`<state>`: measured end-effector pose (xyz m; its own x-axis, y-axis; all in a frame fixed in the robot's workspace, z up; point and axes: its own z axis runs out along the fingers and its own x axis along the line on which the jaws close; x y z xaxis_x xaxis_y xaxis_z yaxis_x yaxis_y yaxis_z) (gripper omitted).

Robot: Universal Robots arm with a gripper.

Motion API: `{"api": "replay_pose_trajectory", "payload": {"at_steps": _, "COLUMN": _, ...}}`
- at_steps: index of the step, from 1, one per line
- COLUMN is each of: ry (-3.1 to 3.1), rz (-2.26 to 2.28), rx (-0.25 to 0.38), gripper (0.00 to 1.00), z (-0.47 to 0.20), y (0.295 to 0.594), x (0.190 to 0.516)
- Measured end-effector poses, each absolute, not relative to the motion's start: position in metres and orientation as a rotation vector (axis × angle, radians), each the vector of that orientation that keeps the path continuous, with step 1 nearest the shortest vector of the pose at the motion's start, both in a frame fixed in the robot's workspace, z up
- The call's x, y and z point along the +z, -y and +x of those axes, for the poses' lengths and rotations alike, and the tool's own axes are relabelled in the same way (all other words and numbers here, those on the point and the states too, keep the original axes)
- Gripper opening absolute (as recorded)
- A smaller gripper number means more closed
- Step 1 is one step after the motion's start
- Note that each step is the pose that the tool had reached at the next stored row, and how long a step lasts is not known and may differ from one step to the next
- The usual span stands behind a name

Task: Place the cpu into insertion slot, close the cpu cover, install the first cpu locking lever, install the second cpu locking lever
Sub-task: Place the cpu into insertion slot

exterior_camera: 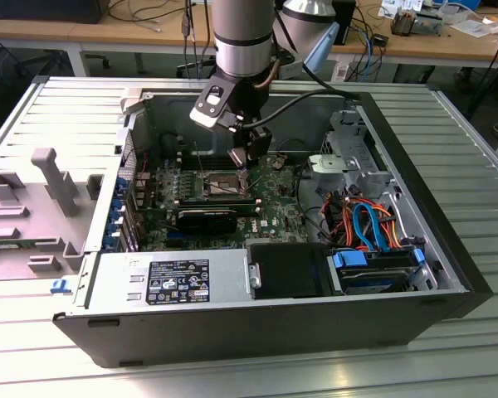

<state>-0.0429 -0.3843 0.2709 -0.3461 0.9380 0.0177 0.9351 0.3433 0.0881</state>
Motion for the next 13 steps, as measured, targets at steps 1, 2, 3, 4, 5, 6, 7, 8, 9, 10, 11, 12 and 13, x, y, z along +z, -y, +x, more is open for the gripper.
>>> {"api": "replay_pose_trajectory", "payload": {"at_steps": 1, "ry": -2.544, "rz": 1.776, "rx": 0.128, "gripper": 0.55, "z": -0.0429, "y": 0.3843, "x": 0.2709}}
{"api": "replay_pose_trajectory", "payload": {"at_steps": 2, "ry": -2.544, "rz": 1.777, "rx": 0.128, "gripper": 0.55, "z": -0.0429, "y": 0.3843, "x": 0.2709}}
{"api": "replay_pose_trajectory", "payload": {"at_steps": 3, "ry": -2.543, "rz": 1.778, "rx": 0.128, "gripper": 0.55, "z": -0.0429, "y": 0.3843, "x": 0.2708}}
{"api": "replay_pose_trajectory", "payload": {"at_steps": 4, "ry": -2.542, "rz": 1.779, "rx": 0.128, "gripper": 0.55, "z": -0.0429, "y": 0.3843, "x": 0.2709}}
{"api": "replay_pose_trajectory", "payload": {"at_steps": 5, "ry": -2.542, "rz": 1.780, "rx": 0.128, "gripper": 0.55, "z": -0.0429, "y": 0.3843, "x": 0.2708}}
{"api": "replay_pose_trajectory", "payload": {"at_steps": 6, "ry": -2.541, "rz": 1.780, "rx": 0.128, "gripper": 0.55, "z": -0.0429, "y": 0.3843, "x": 0.2708}}
{"api": "replay_pose_trajectory", "payload": {"at_steps": 7, "ry": -2.540, "rz": 1.782, "rx": 0.128, "gripper": 0.55, "z": -0.0429, "y": 0.3843, "x": 0.2708}}
{"api": "replay_pose_trajectory", "payload": {"at_steps": 8, "ry": -2.537, "rz": 1.786, "rx": 0.128, "gripper": 0.55, "z": -0.0429, "y": 0.3843, "x": 0.2708}}
{"api": "replay_pose_trajectory", "payload": {"at_steps": 9, "ry": -2.528, "rz": 1.798, "rx": 0.128, "gripper": 0.55, "z": -0.0429, "y": 0.3843, "x": 0.2707}}
{"api": "replay_pose_trajectory", "payload": {"at_steps": 10, "ry": -2.525, "rz": 1.803, "rx": 0.127, "gripper": 0.55, "z": -0.0429, "y": 0.3843, "x": 0.2707}}
{"api": "replay_pose_trajectory", "payload": {"at_steps": 11, "ry": -2.524, "rz": 1.804, "rx": 0.127, "gripper": 0.55, "z": -0.0429, "y": 0.3843, "x": 0.2707}}
{"api": "replay_pose_trajectory", "payload": {"at_steps": 12, "ry": -2.523, "rz": 1.805, "rx": 0.127, "gripper": 0.55, "z": -0.0429, "y": 0.3843, "x": 0.2707}}
{"api": "replay_pose_trajectory", "payload": {"at_steps": 13, "ry": -2.522, "rz": 1.807, "rx": 0.127, "gripper": 0.55, "z": -0.0429, "y": 0.3843, "x": 0.2707}}
